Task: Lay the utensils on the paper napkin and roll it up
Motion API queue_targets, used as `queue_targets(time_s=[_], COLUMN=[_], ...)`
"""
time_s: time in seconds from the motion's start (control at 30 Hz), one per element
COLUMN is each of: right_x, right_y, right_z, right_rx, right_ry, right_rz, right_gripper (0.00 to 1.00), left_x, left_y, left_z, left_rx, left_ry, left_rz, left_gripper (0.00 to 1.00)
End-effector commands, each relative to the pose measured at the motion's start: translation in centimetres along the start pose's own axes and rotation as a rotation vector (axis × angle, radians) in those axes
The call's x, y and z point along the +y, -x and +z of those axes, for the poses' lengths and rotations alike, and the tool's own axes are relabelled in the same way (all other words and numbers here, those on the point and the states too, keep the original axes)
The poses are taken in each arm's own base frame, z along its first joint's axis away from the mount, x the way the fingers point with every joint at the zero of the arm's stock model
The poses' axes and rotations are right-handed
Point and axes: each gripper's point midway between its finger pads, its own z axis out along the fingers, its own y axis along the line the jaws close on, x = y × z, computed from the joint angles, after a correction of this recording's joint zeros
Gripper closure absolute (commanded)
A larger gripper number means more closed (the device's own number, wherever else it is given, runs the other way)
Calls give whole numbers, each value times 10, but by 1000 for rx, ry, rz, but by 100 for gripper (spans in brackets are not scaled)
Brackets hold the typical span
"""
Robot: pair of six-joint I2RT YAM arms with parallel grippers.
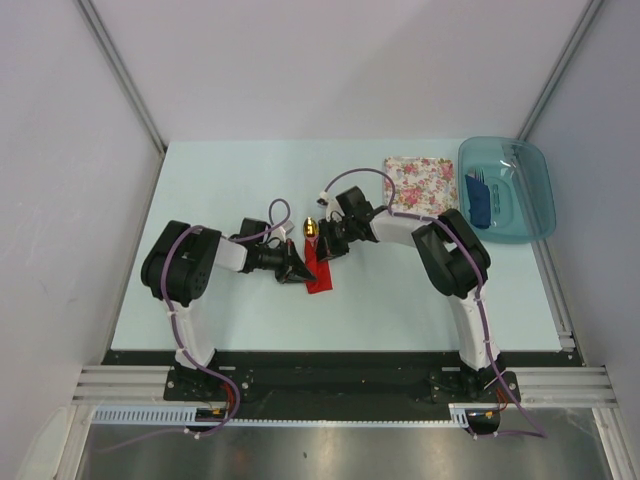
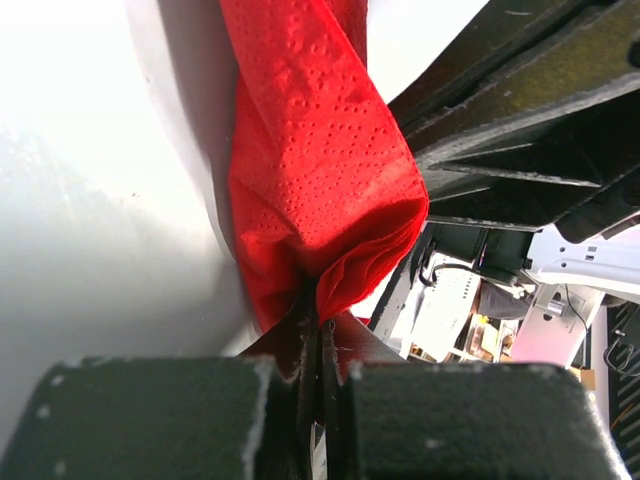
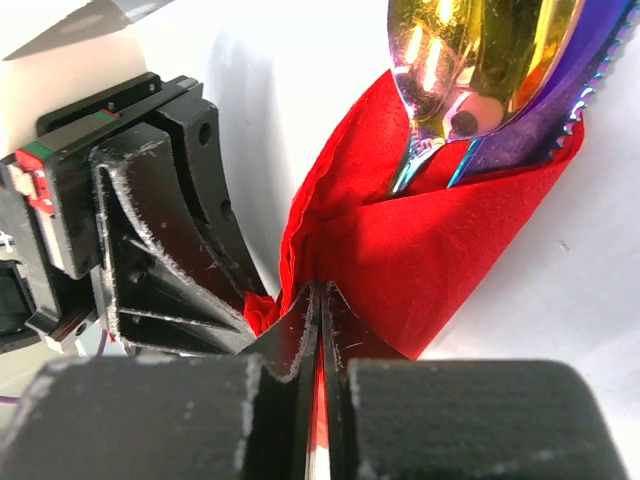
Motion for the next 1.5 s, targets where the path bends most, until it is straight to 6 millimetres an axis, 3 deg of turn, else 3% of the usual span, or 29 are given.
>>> queue_targets(time_s=[0.0,0.33,0.47,0.73,0.93,1.07,1.13,1.27,1.4,1.47], right_x=[-19,-39,-43,-44,-39,-20,-6,3,4,4], right_y=[-6,-22,-27,-32,-28,-11,12,46,51,51], right_z=[9,20,22,21,19,5,-13,-42,-58,-61], right_rx=[4,16,23,26,24,41,24,-41,-50,-51], right_ry=[-33,-64,-72,-70,-56,-25,-33,-55,-53,-34], right_rz=[8,39,60,72,69,72,49,-17,-6,28], right_gripper=[99,100,100,100,100,91,90,89,86,77], left_x=[8,-55,-62,-35,-11,13,21,26,25,24], left_y=[9,14,16,15,3,-13,-16,-19,-15,-13], left_z=[-1,10,22,40,44,43,42,43,43,43], left_rx=[-40,-35,-36,-33,4,51,54,57,52,50], left_ry=[53,-90,-110,-75,-8,82,105,116,127,129], left_rz=[60,166,165,101,66,3,-18,-18,-1,10], left_gripper=[100,100,100,100,100,100,100,100,98,97])
